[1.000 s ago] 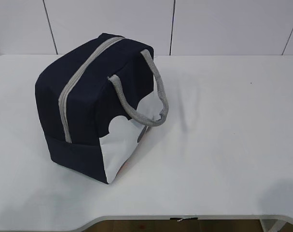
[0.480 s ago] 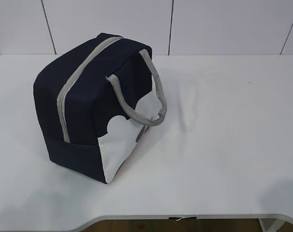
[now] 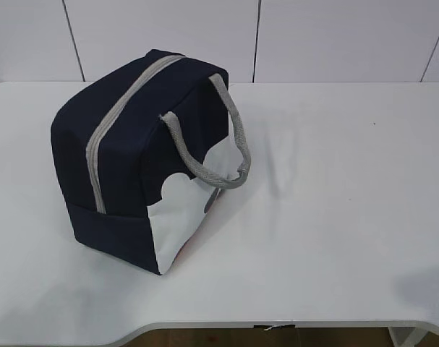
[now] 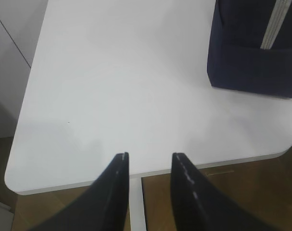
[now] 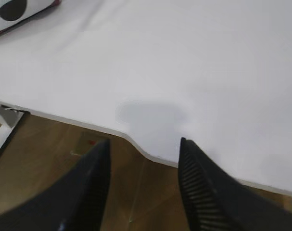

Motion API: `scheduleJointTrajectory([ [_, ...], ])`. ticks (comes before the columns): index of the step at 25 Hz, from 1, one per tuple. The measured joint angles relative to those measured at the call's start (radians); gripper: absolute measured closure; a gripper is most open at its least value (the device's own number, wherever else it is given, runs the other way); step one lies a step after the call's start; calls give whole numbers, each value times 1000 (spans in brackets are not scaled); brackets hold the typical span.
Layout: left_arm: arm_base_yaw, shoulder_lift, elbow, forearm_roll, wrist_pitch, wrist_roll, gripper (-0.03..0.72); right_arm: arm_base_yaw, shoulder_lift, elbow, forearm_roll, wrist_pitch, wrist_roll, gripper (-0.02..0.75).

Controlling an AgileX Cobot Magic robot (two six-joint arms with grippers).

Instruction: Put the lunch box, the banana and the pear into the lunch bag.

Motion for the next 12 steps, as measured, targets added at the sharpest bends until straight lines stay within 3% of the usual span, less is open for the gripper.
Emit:
scheduleJointTrajectory([
  [7, 0, 0, 0, 0, 0, 0, 463, -170, 0, 0, 0, 0, 2, 360],
  [12, 0, 0, 0, 0, 0, 0, 463, -194, 0, 0, -2, 0, 3, 360],
])
